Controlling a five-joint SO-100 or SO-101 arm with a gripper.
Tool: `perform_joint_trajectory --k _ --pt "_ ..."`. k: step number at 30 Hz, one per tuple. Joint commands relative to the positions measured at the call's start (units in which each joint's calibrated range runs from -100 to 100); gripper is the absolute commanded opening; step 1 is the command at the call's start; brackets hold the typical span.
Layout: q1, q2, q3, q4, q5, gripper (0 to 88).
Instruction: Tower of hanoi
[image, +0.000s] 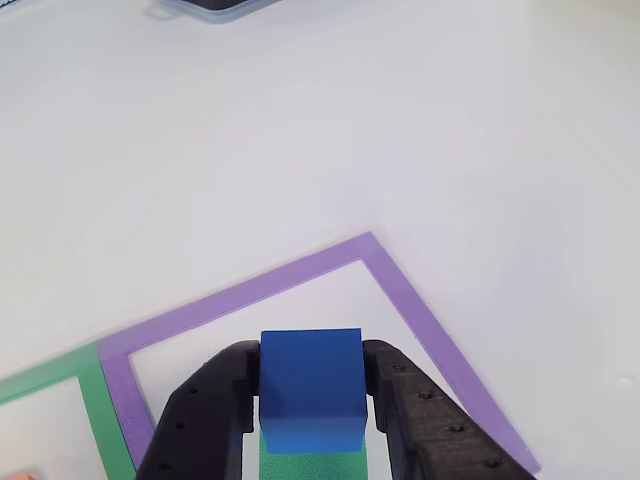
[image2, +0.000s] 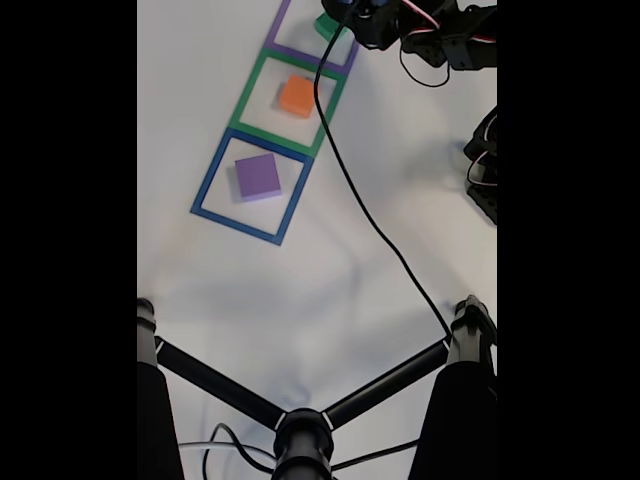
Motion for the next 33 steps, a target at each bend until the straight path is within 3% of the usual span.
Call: perform_joint_trajectory --k 1,26,33 --pt "-0.9 4.0 -1.1 -8.1 0.8 3.0" --pt "-0.8 14.8 -1.4 -17.8 0.8 3.8" --pt "0.4 15.3 -0.8 -17.9 0.8 19.5"
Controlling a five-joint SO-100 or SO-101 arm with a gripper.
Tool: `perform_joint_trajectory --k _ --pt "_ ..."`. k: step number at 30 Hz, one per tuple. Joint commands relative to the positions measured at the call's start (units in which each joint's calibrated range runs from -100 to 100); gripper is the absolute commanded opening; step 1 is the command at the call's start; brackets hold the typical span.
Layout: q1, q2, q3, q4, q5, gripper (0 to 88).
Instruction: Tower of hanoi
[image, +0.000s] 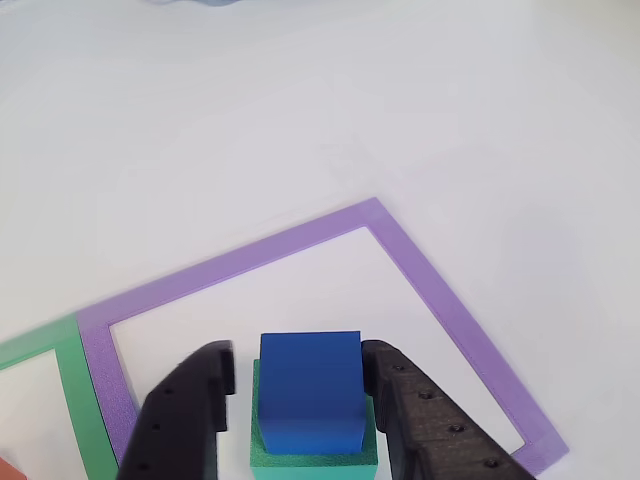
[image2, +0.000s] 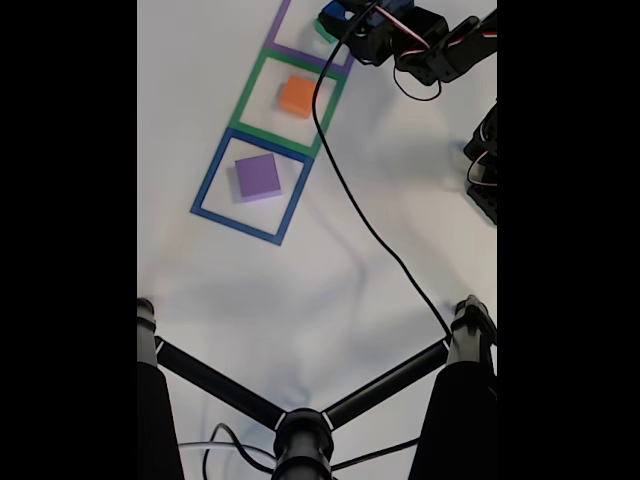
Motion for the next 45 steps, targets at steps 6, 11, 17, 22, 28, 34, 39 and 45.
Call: perform_joint_trajectory --k 6,11,17,22,28,34,39,45 --pt "1.0 -1.5 -1.3 -1.5 0.8 24.8" --pt "0.8 -11.7 -2.5 8.3 0.8 25.9" --pt "0.7 -24.8 -10.4 31.3 0.8 17.4" --pt "-1.0 -35.2 -21.5 56.1 0.8 5.3" --pt "-4.9 -47.7 -29.5 79.6 0.8 0.1" --pt "-9.6 -59.8 -32.2 96.5 0.8 0.0" --pt "-12.3 -64.5 -33.0 103.5 0.8 0.9" --pt "-15.4 -65.2 -31.6 105.1 0.8 4.1"
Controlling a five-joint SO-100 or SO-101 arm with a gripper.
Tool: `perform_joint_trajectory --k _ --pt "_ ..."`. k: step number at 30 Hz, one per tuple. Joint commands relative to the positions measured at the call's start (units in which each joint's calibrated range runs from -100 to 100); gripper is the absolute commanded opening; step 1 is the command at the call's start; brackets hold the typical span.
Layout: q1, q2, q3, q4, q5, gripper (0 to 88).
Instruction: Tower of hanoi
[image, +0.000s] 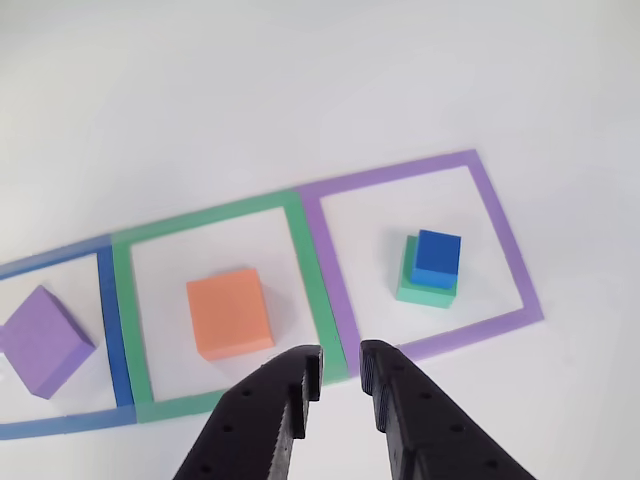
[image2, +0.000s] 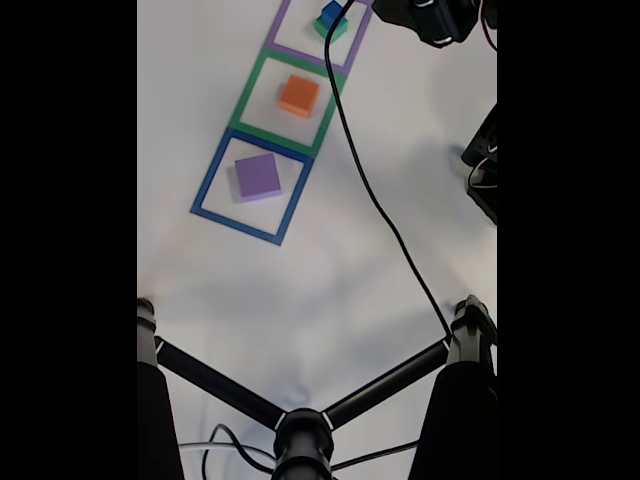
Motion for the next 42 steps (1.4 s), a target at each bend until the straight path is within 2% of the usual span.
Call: perform_joint_trajectory --k 1,4,7,11,19,25,42 --pt "-2.4 -1.7 -0.4 0.1 0.8 5.6" --pt "-3.5 -2.0 4.7 -3.7 0.8 18.1" --pt "-4.6 -1.6 10.4 -9.8 0.8 23.1" --pt "-5.8 -2.0 23.5 -25.7 0.8 26.3" --pt "-6.2 7.2 41.7 -58.7 0.8 28.7" --pt "-5.4 19.4 47.5 -77.4 0.8 29.8" --pt "-5.3 48.9 47.6 -108.5 0.8 30.7"
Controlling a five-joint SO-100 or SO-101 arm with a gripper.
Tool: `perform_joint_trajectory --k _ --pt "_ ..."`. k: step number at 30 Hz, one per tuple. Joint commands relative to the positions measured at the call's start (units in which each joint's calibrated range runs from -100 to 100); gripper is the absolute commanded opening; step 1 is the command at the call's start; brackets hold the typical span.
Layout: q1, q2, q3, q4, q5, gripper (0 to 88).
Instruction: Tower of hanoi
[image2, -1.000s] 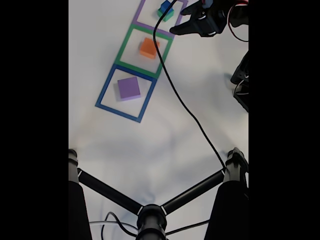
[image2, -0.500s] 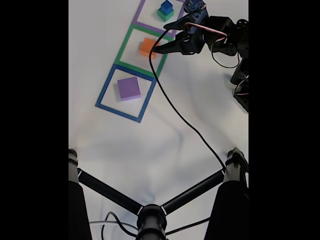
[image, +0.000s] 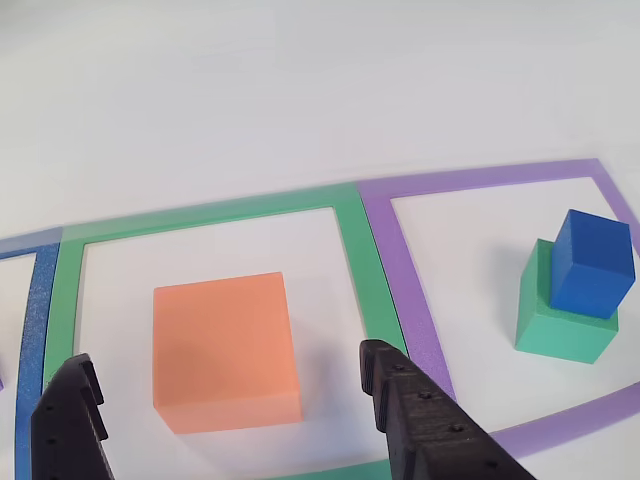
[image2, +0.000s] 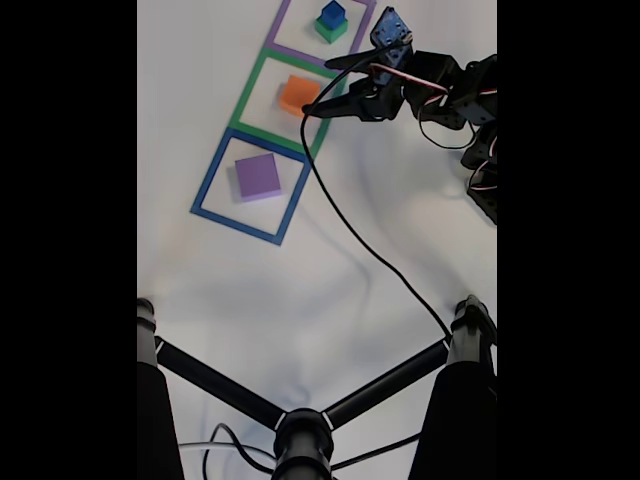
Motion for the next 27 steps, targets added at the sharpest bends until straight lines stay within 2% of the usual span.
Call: perform_joint_trajectory --k 1,15,22,27 --pt "0.0 6.8 -3.2 -7.6 1.0 30.8" --pt "-0.4 29.0 -9.9 -24.7 1.0 31.1" --pt "-1.3 32.6 -12.7 -25.8 1.0 30.1" --pt "-1.7 34.8 -15.1 -25.7 1.0 26.0"
